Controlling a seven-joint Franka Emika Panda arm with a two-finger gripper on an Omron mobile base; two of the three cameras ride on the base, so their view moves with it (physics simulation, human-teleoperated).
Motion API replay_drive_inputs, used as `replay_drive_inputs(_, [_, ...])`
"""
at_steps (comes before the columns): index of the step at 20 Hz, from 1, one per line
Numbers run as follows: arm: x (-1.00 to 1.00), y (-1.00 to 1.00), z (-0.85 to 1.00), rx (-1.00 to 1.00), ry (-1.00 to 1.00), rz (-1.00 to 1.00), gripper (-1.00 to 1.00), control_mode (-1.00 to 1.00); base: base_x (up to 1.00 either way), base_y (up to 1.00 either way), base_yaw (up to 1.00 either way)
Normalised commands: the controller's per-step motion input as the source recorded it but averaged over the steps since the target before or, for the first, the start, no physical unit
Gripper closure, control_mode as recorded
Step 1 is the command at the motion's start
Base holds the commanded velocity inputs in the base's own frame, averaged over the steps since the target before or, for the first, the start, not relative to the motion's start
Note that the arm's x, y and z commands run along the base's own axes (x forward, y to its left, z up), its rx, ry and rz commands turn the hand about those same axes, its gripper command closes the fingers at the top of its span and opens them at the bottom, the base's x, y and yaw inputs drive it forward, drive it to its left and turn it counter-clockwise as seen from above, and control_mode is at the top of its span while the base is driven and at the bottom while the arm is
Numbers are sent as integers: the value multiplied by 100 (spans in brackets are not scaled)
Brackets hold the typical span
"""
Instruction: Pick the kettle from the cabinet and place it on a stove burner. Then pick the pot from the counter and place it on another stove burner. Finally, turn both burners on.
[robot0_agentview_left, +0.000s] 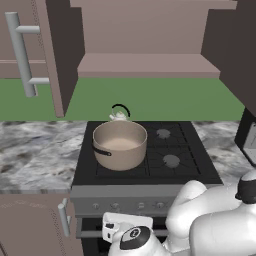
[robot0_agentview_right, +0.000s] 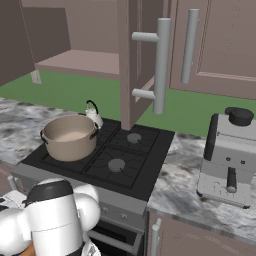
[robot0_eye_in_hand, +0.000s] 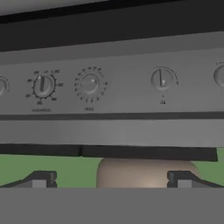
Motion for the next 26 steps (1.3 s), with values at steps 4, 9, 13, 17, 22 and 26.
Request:
replay_drive_inputs(4, [5, 5, -5, 0, -2, 2, -100, -100, 0, 0, 0])
replay_drive_inputs(9, [6, 7, -1, 0, -4, 0, -100, -100, 0, 0, 0])
replay_drive_inputs(13, [9, 0, -4, 0, -2, 0, -100, -100, 0, 0, 0])
replay_drive_inputs(17, [11, 0, -9, 0, 0, 0, -100, -100, 0, 0, 0])
replay_drive_inputs(22, [13, 4, -11, 0, 0, 0, -100, -100, 0, 0, 0])
replay_drive_inputs(26, [13, 12, -13, 0, 0, 0, -100, -100, 0, 0, 0])
